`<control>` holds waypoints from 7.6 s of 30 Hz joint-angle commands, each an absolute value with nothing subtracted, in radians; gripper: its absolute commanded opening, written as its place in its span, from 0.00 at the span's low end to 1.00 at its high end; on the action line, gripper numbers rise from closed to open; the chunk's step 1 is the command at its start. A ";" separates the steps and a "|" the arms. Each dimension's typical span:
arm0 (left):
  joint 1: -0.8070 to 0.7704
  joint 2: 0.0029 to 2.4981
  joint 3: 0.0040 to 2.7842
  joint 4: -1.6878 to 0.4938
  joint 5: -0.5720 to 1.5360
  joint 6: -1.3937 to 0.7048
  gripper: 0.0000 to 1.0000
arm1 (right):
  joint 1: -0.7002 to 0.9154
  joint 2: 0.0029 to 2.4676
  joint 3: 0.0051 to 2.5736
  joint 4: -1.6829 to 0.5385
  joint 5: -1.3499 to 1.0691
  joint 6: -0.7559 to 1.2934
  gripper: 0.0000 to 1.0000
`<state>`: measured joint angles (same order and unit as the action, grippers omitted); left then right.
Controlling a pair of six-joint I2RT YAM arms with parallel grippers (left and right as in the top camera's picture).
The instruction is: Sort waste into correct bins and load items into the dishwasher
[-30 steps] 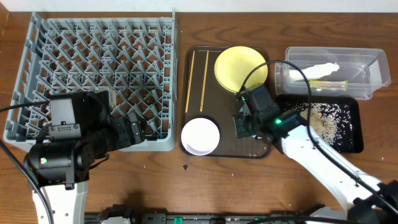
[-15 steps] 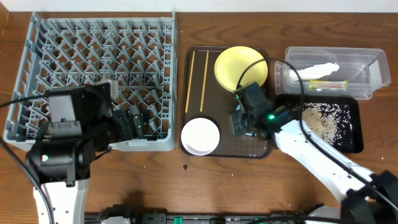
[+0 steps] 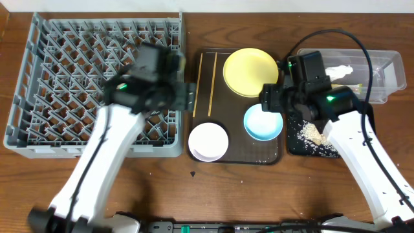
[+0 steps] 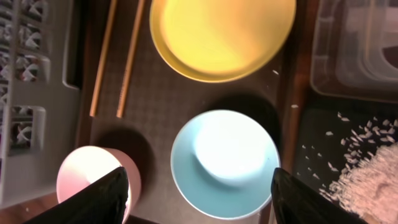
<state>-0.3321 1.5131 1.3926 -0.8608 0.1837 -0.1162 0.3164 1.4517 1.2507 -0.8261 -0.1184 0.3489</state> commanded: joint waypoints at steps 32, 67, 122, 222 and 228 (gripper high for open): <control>-0.462 2.161 1.409 -0.396 0.078 -0.083 0.15 | 0.321 1.446 1.261 -0.849 -0.133 0.344 0.70; -0.217 1.660 1.350 -0.780 -0.104 -0.151 0.08 | 0.322 1.446 1.261 -0.878 -0.147 0.348 0.65; -0.453 2.125 1.414 -0.421 -0.128 -0.086 0.44 | 0.322 1.446 1.260 -0.860 -0.147 0.374 0.69; -0.491 1.671 1.417 -0.766 0.340 -0.196 0.45 | 0.112 1.354 1.260 -0.955 -0.147 0.527 0.74; -0.588 1.779 1.414 -0.664 0.339 -0.194 0.46 | -0.024 1.284 1.260 -0.993 -0.147 0.527 0.92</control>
<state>-0.5545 1.7039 1.4319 -0.6914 0.3199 -0.2054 0.0151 1.3148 1.2507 -0.9798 -0.1444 0.5114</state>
